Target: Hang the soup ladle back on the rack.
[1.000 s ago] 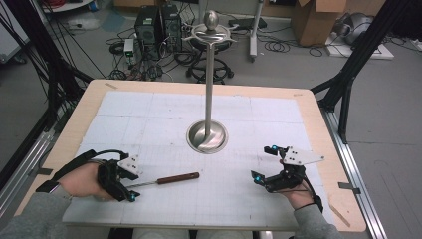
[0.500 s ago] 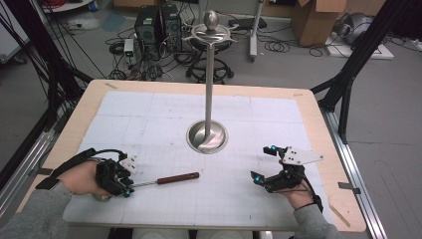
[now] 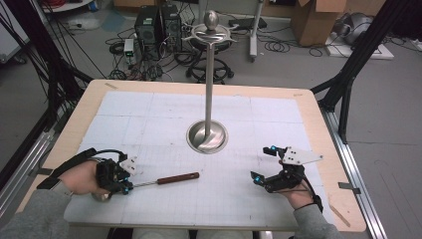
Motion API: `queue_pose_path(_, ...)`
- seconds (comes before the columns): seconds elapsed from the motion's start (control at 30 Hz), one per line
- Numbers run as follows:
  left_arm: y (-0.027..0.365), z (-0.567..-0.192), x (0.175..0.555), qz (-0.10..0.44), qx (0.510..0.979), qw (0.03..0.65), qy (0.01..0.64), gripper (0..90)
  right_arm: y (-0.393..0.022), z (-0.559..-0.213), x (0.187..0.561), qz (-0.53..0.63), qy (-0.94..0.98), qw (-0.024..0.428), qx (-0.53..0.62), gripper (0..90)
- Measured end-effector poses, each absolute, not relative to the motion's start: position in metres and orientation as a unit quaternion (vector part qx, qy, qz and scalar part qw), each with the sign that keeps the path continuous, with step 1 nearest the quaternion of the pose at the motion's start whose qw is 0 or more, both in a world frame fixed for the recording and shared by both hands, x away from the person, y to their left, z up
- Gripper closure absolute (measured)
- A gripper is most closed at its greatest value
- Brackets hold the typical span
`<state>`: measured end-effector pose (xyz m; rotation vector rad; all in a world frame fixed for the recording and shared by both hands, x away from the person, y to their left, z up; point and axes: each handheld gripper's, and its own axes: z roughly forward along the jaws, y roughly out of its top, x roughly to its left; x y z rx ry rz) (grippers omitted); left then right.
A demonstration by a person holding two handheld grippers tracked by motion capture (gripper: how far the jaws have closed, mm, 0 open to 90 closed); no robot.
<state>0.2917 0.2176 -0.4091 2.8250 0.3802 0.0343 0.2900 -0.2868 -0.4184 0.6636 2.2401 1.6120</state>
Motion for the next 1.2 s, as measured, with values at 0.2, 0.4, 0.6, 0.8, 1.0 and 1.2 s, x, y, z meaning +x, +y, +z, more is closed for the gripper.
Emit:
queue_pose_path(0.2,0.221,-0.408,0.289,0.011,0.978,0.162,0.133,84.4,-0.287,-0.418,0.29,0.561,0.78,0.15,0.233,1.8)
queue_pose_path(0.4,0.226,-0.4,0.283,0.019,0.971,0.192,0.142,84.4,-0.287,-0.418,0.29,0.561,0.78,0.151,0.231,1.8)
queue_pose_path(0.6,0.23,-0.395,0.28,0.028,0.966,0.212,0.146,84.5,-0.287,-0.418,0.29,0.561,0.78,0.152,0.231,1.8)
queue_pose_path(0.8,0.235,-0.392,0.281,0.039,0.956,0.244,0.159,84.5,-0.287,-0.418,0.29,0.561,0.78,0.151,0.232,1.8)
queue_pose_path(1.0,0.24,-0.385,0.28,0.039,0.94,0.288,0.179,84.5,-0.287,-0.418,0.29,0.561,0.78,0.15,0.233,1.8)
queue_pose_path(1.2,0.244,-0.385,0.279,0.04,0.925,0.324,0.196,84.5,-0.286,-0.418,0.289,0.563,0.78,0.149,0.229,1.8)
